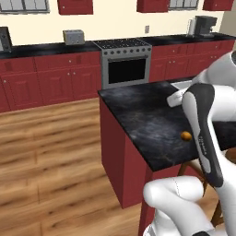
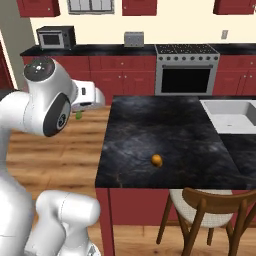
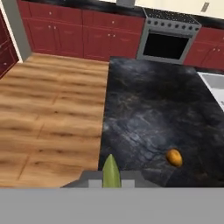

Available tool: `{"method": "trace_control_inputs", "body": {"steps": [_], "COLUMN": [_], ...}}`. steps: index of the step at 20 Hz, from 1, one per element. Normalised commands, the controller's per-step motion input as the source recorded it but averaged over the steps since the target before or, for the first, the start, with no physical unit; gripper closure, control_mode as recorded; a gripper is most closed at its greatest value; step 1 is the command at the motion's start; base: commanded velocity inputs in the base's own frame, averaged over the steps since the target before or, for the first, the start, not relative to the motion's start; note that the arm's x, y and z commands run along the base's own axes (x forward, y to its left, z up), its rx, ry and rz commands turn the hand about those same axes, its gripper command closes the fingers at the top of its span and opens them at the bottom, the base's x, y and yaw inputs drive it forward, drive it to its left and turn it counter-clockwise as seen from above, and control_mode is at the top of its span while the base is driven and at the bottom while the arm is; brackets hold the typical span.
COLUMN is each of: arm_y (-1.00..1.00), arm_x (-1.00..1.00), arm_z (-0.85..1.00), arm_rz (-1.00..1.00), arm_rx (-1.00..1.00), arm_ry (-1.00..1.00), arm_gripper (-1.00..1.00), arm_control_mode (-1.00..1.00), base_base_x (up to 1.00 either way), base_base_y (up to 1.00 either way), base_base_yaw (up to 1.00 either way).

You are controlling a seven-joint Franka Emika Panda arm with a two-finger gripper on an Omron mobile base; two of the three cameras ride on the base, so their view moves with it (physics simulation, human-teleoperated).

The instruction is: Open the fridge, remove the mango, lemon wedge, and chicken drumstick, and place them on any counter.

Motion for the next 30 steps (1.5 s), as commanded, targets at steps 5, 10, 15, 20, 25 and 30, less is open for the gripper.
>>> {"method": "trace_control_inputs", "body": {"steps": [5,10,15,20,25,30], "arm_y": [-0.08,-0.22,-0.23,-0.19,-0.12,-0.07], "arm_x": [0.63,0.56,0.6,0.68,0.65,0.61], "arm_z": [-0.4,-0.62,-0.98,-0.95,-0.96,-0.86], "arm_rz": [0.0,0.0,0.0,0.0,0.0,0.0], "arm_rx": [0.0,0.0,0.0,0.0,-0.01,-0.01], "arm_ry": [0.21,0.19,0.15,0.17,0.12,0.06], "arm_gripper": [1.0,1.0,1.0,1.0,1.0,1.0], "arm_control_mode": [-1.0,-1.0,-1.0,-1.0,-1.0,-1.0], "base_base_x": [0.0,0.0,0.0,0.0,0.0,0.0], "base_base_y": [0.0,0.0,0.0,0.0,0.0,0.0], "base_base_yaw": [0.0,0.0,0.0,0.0,0.0,0.0]}}
